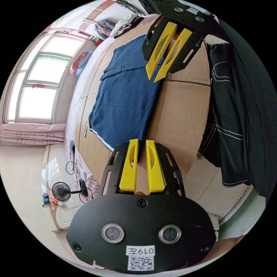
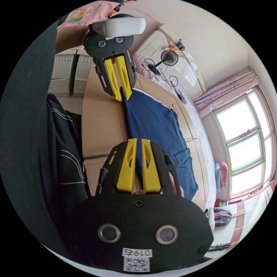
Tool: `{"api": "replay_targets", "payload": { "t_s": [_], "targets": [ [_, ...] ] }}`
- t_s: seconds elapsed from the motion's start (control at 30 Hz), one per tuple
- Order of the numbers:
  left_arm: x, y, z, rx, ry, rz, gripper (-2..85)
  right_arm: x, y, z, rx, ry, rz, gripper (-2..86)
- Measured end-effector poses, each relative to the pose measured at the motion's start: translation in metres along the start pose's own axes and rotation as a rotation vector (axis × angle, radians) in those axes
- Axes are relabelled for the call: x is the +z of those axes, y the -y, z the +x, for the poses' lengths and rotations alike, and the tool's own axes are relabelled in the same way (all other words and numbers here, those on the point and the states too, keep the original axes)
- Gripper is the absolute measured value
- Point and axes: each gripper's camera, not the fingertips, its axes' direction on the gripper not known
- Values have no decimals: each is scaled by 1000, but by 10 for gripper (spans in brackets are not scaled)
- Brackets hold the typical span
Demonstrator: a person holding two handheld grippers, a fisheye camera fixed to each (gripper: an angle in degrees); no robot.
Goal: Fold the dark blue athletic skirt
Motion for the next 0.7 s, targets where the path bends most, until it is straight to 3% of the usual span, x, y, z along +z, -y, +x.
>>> {"api": "replay_targets", "payload": {
  "t_s": [0.2,0.7],
  "targets": [
    [28,6,19,-22,17,-18,15,-28,9,12,-70,2,-50,56],
    [80,-6,25,-80,-93,16,11,-79,12,82,-139,39,-107,-9]
  ]
}}
